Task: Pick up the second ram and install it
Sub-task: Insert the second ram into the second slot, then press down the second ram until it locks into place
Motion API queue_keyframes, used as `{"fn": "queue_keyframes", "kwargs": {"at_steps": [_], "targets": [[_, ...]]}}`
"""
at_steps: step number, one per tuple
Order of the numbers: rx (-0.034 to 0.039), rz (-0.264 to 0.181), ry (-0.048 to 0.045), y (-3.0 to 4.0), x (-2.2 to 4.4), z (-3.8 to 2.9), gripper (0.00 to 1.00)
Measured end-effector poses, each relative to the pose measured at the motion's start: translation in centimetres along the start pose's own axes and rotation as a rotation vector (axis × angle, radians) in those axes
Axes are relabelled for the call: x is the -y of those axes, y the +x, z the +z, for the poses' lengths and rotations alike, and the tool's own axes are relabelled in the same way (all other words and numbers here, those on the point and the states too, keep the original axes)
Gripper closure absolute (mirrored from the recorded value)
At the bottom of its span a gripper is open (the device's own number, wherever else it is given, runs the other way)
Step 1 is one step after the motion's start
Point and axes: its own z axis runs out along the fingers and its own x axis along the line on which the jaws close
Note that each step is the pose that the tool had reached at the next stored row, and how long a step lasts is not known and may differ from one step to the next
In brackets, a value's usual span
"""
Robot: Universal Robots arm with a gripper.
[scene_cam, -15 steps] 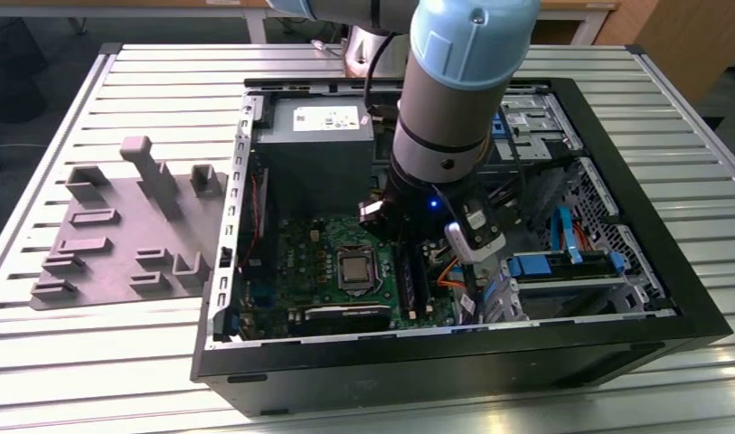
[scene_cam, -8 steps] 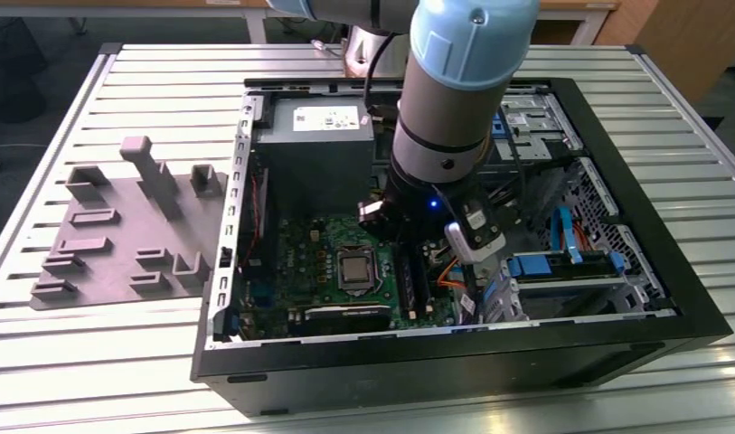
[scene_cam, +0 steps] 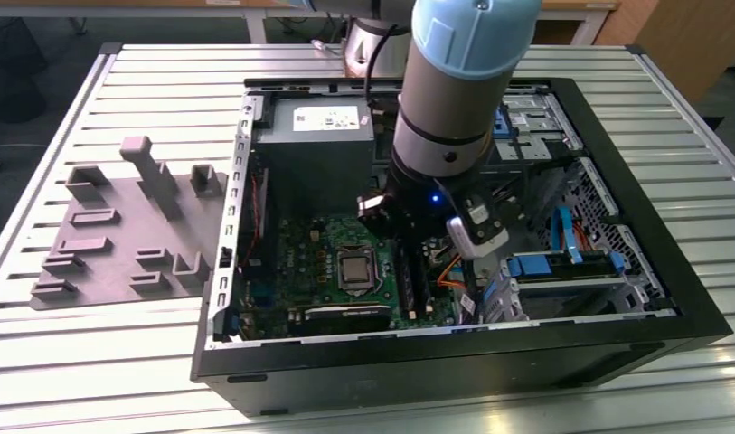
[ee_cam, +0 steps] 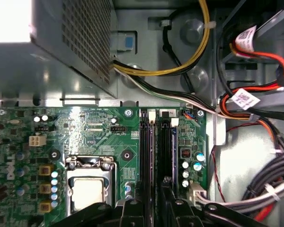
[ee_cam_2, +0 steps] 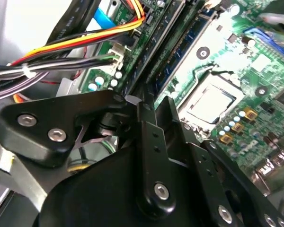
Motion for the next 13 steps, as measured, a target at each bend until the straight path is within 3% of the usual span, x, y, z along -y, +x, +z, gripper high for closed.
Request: {"fn": "queue_keyframes", "kwargs": {"at_steps": [3, 7, 9, 13], "targets": [[-0.0002, 0.000, 0.0001, 0.02, -0.04, -1.00, 0.73], [-0.0002, 0.000, -0.0002, 0.02, -0.04, -1.05, 0.74], [-0.0003, 0.000, 0.0000, 0.02, -0.04, -1.06, 0.87], [-0.0003, 0.000, 0.0000, 0.02, -0.04, -1.07, 0.89]]}}
